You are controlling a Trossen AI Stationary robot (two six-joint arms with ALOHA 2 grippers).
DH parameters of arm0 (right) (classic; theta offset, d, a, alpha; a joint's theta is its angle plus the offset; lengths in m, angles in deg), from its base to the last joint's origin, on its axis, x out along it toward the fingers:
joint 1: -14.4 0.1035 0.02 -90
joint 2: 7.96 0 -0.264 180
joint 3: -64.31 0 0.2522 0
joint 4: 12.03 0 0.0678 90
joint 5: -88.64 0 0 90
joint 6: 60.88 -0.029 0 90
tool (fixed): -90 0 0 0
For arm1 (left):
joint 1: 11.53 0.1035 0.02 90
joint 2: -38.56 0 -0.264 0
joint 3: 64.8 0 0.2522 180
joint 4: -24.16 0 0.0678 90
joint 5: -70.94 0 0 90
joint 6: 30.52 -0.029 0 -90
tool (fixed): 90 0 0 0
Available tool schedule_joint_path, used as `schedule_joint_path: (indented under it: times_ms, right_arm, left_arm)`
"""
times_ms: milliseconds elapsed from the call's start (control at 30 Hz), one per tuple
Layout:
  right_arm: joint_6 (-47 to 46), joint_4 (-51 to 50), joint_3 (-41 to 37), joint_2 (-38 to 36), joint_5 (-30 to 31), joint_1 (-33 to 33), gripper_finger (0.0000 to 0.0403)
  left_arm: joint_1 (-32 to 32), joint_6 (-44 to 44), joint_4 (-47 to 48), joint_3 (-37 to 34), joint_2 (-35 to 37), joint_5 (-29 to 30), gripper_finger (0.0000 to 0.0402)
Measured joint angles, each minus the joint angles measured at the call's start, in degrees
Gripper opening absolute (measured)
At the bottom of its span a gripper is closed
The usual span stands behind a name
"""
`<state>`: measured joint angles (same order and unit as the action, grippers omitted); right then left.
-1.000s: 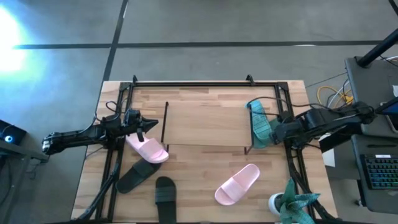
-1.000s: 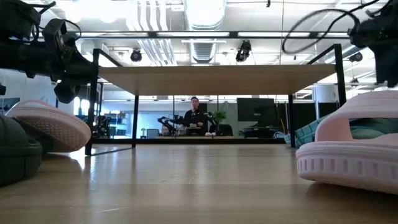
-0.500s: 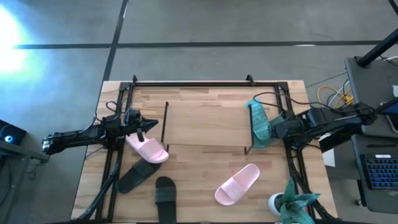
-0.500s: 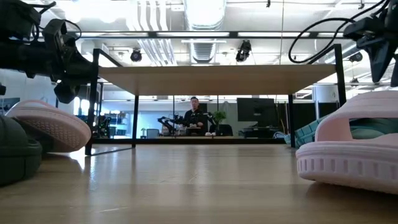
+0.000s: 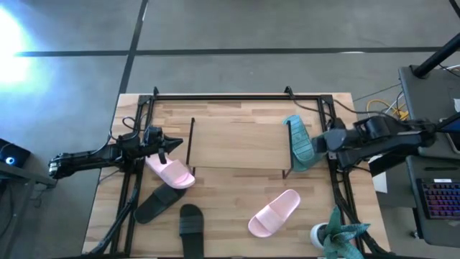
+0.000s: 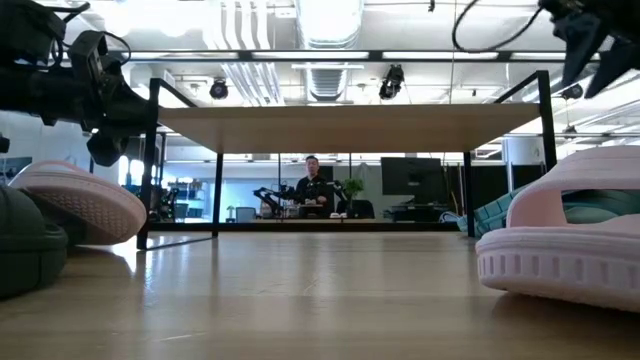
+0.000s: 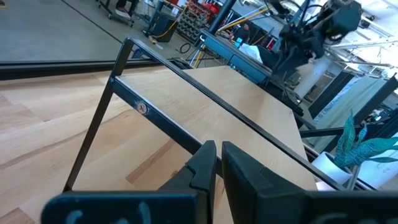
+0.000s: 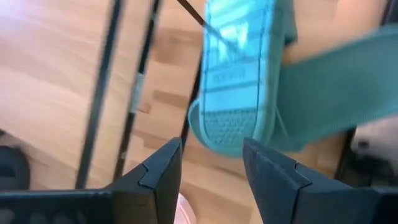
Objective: Pick and place slides into the shelf
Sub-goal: Put the green slipper on the shelf
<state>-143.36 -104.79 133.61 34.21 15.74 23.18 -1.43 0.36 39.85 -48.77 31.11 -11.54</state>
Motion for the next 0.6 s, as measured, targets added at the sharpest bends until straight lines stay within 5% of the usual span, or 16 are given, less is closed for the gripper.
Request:
schedule_joint_path:
  times_ms: [300,600]
  right_arm:
    - [37.8,-0.3,1.6,6.0,-9.5,0.3,0.0162]
    - [53.8,-9.4,2.7,18.6,-2.6,5.3,0.0162]
  left_arm:
    - [0.0,0.0,0.0,0.0,0.1,0.0,0.0012]
    - [0.0,0.0,0.0,0.0,0.0,0.0,0.0012]
